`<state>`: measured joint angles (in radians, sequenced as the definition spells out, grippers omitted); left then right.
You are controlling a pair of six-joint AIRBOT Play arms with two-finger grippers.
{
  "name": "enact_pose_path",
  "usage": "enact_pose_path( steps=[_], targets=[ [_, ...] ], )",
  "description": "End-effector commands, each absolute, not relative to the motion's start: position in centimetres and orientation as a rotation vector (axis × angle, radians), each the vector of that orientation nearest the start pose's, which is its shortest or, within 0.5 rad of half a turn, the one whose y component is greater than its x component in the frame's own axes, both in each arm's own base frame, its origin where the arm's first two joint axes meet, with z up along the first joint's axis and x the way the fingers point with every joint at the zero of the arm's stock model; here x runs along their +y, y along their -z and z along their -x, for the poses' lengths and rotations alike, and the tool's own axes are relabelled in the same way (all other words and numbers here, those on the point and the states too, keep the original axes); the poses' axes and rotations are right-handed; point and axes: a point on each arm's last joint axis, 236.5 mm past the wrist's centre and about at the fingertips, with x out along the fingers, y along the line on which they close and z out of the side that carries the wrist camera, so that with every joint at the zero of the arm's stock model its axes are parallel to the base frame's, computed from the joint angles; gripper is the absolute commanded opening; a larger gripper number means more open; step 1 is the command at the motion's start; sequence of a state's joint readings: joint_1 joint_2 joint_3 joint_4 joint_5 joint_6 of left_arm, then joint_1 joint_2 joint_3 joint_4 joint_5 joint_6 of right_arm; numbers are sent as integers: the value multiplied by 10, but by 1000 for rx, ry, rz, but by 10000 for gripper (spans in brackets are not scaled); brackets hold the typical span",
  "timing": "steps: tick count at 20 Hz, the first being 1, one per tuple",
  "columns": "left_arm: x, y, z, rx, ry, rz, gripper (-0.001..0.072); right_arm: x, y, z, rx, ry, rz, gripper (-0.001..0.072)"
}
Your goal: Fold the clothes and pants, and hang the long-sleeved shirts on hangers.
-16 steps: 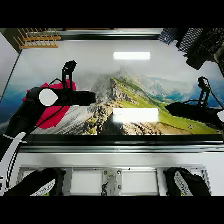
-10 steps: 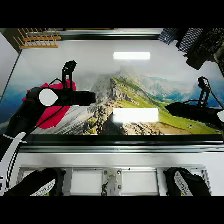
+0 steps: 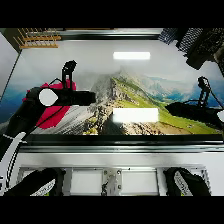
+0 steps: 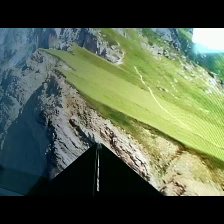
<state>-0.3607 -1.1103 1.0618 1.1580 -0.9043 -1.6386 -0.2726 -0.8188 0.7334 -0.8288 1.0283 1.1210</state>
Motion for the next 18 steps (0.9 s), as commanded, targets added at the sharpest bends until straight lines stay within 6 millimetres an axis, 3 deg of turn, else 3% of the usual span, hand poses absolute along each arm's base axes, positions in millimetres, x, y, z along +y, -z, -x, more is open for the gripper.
enact_pose_path(
  steps=[1,2,3,4,6,8,10,11,14,18],
  targets=[
    [-213,-79,-357,1010,474,271,7,51,-68,-327,880,-320,-414,16],
    [-207,-82,-364,974,484,212,51,51,-68,-327,880,-320,-414,16],
    [-193,-88,-376,921,484,108,434,51,-68,-327,879,-320,-414,16],
    [-172,-97,-394,869,430,56,710,51,-68,-327,879,-320,-414,16],
    [-113,-114,-437,818,280,-15,706,51,-68,-327,880,-321,-414,16],
    [-56,-117,-477,810,153,-2,706,51,-68,-327,880,-320,-414,16],
    [-9,-94,-505,852,61,35,707,51,-68,-327,880,-320,-414,16],
    [8,-73,-515,892,31,50,706,51,-68,-327,879,-320,-414,16],
    [33,-5,-537,1003,17,31,706,51,-68,-327,880,-320,-414,16],
    [42,51,-558,1084,11,-1,707,51,-68,-327,880,-320,-414,16]
  ],
)
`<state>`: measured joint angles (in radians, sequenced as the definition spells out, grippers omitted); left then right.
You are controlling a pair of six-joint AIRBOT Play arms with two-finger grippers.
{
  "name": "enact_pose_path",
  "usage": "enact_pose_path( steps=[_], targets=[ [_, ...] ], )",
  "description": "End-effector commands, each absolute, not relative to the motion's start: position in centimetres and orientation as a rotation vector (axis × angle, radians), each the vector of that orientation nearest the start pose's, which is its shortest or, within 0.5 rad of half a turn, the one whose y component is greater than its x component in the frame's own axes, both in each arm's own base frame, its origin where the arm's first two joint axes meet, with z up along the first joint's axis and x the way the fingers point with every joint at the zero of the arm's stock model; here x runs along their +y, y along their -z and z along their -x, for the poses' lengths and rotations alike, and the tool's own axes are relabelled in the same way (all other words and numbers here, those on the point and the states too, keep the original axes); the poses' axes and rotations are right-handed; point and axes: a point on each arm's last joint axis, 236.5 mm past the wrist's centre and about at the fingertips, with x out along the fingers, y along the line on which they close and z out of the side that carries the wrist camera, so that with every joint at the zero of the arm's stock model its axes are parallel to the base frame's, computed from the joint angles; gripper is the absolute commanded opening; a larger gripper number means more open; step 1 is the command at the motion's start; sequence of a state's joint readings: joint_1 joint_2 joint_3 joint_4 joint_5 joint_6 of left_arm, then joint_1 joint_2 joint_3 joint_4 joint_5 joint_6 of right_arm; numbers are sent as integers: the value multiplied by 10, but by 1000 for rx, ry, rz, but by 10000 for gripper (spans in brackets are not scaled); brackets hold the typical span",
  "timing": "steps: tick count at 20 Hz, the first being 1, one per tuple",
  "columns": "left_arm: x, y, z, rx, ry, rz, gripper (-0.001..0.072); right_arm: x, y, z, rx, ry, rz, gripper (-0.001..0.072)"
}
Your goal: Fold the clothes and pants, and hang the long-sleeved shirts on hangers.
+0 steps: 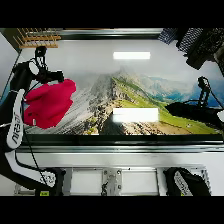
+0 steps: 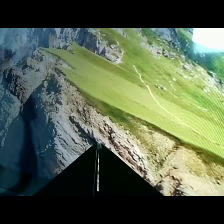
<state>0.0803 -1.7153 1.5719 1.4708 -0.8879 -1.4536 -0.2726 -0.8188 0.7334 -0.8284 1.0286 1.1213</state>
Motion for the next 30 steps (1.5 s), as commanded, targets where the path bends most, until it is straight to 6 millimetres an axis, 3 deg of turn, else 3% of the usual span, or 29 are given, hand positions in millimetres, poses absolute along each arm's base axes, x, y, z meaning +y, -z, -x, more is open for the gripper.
enact_pose_path(
  steps=[1,4,6,9,10,12,14,16,18,21,23,24,25,26,27,28,30],
  targets=[
    [41,59,-562,1099,13,5,707,51,-68,-327,880,-320,-414,16],
    [26,77,-562,1156,43,3,706,51,-68,-327,879,-320,-414,16],
    [9,82,-558,1177,72,-14,616,51,-68,-327,880,-320,-413,16],
    [-27,75,-555,1180,117,-33,95,51,-68,-327,880,-320,-414,16],
    [-40,68,-553,1174,137,-45,7,51,-68,-327,880,-320,-414,16],
    [-75,33,-551,1119,194,-83,6,51,-68,-327,880,-320,-414,16],
    [-120,-20,-539,1033,278,-138,6,51,-68,-327,879,-320,-414,16],
    [-169,-73,-508,977,381,-200,6,51,-68,-327,879,-320,-414,16],
    [-216,-109,-463,948,517,-309,6,52,-69,-327,877,-323,-419,16],
    [-270,-130,-399,911,665,-389,6,52,-69,-328,877,-323,-420,16],
    [-294,-118,-364,922,718,-391,7,51,-70,-328,873,-320,-420,16],
    [-301,-106,-352,941,713,-356,7,50,-70,-329,869,-317,-420,16],
    [-304,-95,-344,957,703,-330,177,50,-70,-329,870,-317,-419,16],
    [-302,-86,-341,975,686,-316,585,51,-70,-329,871,-319,-419,16],
    [-292,-81,-343,1005,640,-267,715,51,-70,-329,871,-319,-419,16],
    [-276,-76,-349,1042,574,-194,679,51,-70,-329,871,-318,-420,16],
    [-230,-63,-364,1103,406,-31,679,51,-70,-329,872,-319,-420,16]
  ],
)
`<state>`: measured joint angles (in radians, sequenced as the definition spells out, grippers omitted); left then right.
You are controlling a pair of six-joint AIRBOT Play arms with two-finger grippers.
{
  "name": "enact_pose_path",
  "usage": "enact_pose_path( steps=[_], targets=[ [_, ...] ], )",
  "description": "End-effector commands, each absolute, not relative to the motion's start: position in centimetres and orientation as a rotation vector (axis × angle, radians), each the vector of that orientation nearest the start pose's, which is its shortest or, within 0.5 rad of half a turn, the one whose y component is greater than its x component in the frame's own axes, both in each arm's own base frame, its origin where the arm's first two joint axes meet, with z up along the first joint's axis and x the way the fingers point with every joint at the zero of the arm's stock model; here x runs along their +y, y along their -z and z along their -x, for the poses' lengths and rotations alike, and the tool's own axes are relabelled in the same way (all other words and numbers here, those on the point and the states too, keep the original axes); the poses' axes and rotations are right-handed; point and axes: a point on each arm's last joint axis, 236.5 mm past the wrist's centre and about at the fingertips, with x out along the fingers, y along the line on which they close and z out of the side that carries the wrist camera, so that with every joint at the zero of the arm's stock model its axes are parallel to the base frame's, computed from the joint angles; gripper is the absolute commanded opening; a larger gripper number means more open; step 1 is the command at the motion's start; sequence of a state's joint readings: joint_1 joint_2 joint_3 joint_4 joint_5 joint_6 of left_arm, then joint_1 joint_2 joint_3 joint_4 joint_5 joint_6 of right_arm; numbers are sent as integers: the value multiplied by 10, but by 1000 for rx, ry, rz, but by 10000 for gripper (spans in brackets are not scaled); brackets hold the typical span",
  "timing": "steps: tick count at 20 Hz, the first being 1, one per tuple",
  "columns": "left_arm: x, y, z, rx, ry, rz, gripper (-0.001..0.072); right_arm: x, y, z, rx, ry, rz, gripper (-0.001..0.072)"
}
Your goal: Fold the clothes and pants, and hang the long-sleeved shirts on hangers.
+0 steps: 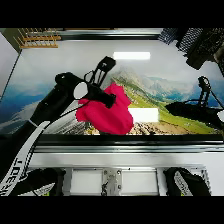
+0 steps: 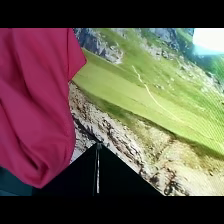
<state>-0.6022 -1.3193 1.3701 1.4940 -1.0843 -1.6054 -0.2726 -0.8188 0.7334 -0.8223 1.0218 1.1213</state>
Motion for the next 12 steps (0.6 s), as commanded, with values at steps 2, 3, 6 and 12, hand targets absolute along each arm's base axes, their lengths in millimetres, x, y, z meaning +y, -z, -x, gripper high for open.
enact_pose_path(
  steps=[2,3,6,12],
  targets=[
    [-179,-33,-367,1181,253,72,678,52,-69,-327,878,-324,-420,16],
    [-152,-14,-363,1227,185,102,678,52,-69,-327,878,-324,-421,16],
    [-84,47,-338,1362,10,220,678,53,-69,-326,884,-329,-421,16],
    [-85,111,-331,1430,38,601,677,54,-69,-326,883,-331,-426,15]
  ],
)
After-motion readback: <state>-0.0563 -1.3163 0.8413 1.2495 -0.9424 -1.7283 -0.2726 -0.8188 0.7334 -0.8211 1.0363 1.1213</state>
